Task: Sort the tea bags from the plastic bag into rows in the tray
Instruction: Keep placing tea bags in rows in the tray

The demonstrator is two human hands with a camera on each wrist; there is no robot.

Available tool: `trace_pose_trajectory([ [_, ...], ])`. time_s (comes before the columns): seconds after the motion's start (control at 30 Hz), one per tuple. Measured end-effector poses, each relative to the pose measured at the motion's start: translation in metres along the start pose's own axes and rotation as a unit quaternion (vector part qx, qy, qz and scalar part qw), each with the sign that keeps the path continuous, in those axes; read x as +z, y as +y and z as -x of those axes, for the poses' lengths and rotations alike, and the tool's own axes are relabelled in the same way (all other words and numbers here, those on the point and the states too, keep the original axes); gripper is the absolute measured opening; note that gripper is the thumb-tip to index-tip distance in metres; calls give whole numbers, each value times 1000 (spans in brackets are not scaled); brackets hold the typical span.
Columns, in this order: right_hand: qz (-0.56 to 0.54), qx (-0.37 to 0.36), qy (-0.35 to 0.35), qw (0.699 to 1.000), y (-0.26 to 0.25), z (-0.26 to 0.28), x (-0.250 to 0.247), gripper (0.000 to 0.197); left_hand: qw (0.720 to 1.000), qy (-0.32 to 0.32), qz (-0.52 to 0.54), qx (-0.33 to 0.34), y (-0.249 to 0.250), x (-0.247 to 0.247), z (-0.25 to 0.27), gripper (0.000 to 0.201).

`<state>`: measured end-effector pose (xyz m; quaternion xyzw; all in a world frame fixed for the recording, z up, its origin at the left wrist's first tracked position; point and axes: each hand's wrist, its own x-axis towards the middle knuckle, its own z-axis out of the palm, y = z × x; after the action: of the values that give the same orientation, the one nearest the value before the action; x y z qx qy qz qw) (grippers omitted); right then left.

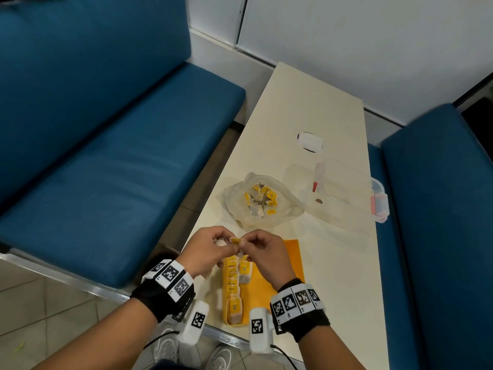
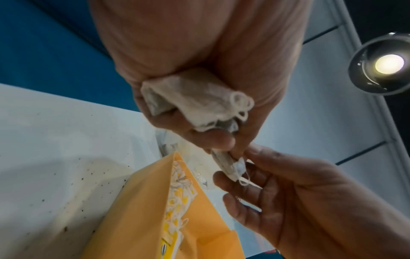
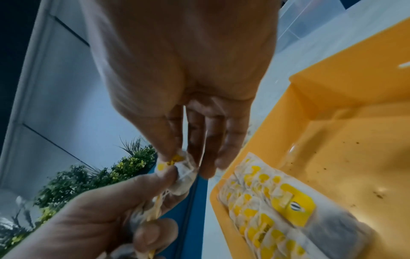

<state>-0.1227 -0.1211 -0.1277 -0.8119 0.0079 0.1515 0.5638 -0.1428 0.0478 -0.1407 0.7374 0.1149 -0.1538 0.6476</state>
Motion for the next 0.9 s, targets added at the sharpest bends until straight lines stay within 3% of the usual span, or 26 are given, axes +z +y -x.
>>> trace_pose_trajectory([
  [0.2, 5, 15, 59, 998, 0, -6, -11, 9, 999, -25, -37, 18, 1, -1, 3, 20],
  [0.33, 110, -4, 77, 991, 3, -8, -22, 14, 999, -11, -43, -2, -5, -7, 1, 23],
  [0.43, 2, 33, 57, 998, 0, -10, -31, 9, 999, -24, -31, -4, -7, -9, 0, 32],
  [0.57, -51, 48, 21, 997, -3, -9, -34, 7, 997, -70, -2, 20, -3, -4, 2, 49],
  [0.73, -70, 44, -9, 997, -2, -4, -30, 5, 998, -54, -12, 36, 0, 4, 2, 15],
  [0.9, -64, 45, -23, 997, 5, -3, -26, 9, 999, -39, -18, 32, -2, 5, 1, 4],
])
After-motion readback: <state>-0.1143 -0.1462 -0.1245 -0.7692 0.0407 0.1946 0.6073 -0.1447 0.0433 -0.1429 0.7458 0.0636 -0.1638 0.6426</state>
